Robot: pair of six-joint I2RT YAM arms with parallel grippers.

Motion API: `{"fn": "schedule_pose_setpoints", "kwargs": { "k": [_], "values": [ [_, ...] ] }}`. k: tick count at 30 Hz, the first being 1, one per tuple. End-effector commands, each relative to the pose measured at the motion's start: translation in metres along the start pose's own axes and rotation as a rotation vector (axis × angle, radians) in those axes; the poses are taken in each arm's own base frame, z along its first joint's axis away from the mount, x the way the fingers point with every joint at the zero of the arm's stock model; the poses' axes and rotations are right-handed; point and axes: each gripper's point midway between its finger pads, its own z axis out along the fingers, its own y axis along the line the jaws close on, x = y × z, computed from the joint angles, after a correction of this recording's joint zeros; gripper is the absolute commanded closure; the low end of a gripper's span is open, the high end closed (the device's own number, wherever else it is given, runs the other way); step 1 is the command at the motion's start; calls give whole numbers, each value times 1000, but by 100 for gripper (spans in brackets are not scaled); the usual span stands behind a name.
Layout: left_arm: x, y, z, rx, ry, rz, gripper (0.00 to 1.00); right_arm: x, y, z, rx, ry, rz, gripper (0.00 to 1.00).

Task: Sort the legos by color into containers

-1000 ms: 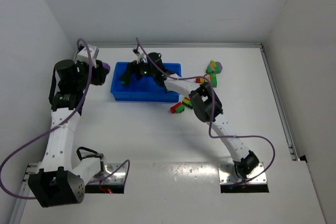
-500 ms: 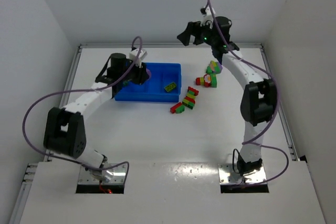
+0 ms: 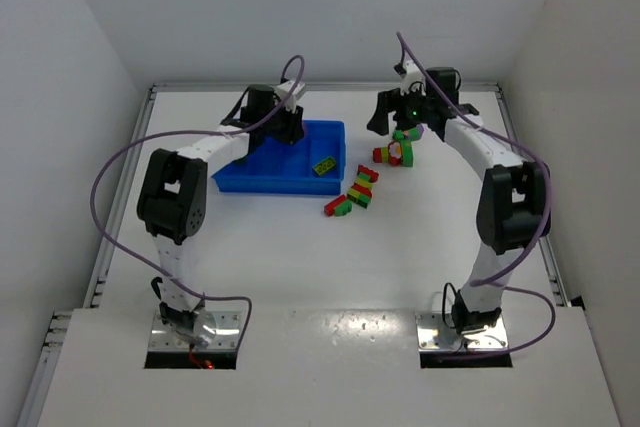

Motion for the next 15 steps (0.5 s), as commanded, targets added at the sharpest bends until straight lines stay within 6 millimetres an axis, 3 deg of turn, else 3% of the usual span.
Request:
{"fn": "schedule_pose_setpoints", "kwargs": {
  "k": [1,4,5,7,11,15],
  "values": [
    [-13,0,5,-14,-14,12,78,-7,27,-29,-133,-2,-168,6],
    [-5,-2,14,-13,17,8,74,11,36,-35,-199,55,-222,6],
    [-10,-2,14,-14,9,20,67,16,41,-37,-210,68,-245,6],
    [3,-2,23,4,38,22,66,26,43,-38,-226,93,-244,6],
    [17,-11,39,23,70,15,76,31,48,-44,-222,97,-258,6],
    [31,-20,46,13,105,-51,79,32,46,-46,-203,100,-261,6]
  ]
}}
